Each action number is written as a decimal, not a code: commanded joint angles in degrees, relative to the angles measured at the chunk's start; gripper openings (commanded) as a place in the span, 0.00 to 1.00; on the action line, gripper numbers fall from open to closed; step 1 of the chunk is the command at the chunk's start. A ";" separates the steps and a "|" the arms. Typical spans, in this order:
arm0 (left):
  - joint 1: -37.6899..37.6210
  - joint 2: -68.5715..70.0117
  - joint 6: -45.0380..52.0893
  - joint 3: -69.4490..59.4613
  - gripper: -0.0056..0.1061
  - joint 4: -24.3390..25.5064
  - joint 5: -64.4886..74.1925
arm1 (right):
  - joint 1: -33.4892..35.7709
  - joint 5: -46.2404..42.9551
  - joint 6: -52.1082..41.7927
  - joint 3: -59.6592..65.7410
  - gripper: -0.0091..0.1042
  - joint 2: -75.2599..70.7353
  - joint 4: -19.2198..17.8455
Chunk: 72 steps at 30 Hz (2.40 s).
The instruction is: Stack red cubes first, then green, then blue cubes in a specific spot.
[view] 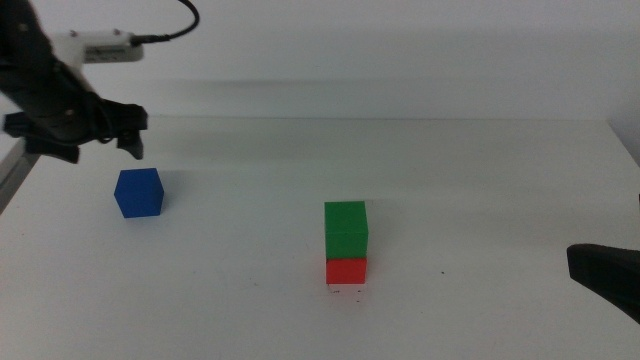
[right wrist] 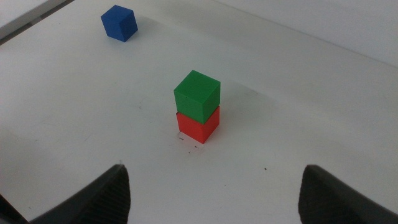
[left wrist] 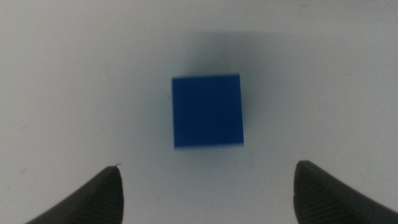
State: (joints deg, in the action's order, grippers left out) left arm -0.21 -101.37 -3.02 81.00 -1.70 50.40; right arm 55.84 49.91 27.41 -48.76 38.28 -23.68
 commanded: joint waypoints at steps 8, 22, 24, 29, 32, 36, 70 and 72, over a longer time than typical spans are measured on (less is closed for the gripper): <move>0.13 -13.50 0.70 8.46 0.89 -1.09 -0.69 | 0.15 -0.30 -0.34 0.31 0.90 -0.24 -0.35; 0.17 -20.55 1.54 8.46 0.76 -4.31 -6.55 | 0.15 -0.30 -0.34 0.31 0.90 -0.24 -0.35; 0.26 -20.41 1.54 8.46 0.62 -4.20 -5.93 | 0.15 -0.30 -0.34 0.31 0.90 -0.24 -0.35; -0.33 -16.61 -0.40 8.24 0.18 -4.86 -1.41 | 0.15 -0.30 -0.34 0.31 0.90 -0.24 -0.35; -3.94 -10.64 -2.96 8.26 0.03 -4.15 2.35 | 0.15 -0.30 -0.34 0.31 0.90 -0.24 -0.35; -15.12 -2.05 -11.43 8.66 0.03 -1.51 7.47 | 0.15 -0.30 -0.34 0.31 0.90 -0.24 -0.35; -43.27 -11.95 -43.96 17.98 0.03 11.86 11.02 | 0.15 -0.40 -0.34 0.31 0.90 -0.24 -0.35; -43.27 -12.35 -43.96 17.98 0.03 11.86 11.02 | 0.15 -0.40 -0.34 0.31 0.90 -0.24 -0.35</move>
State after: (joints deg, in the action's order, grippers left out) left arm -43.60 -113.62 -46.43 98.73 10.22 61.83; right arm 55.92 49.91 27.41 -48.76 38.28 -23.68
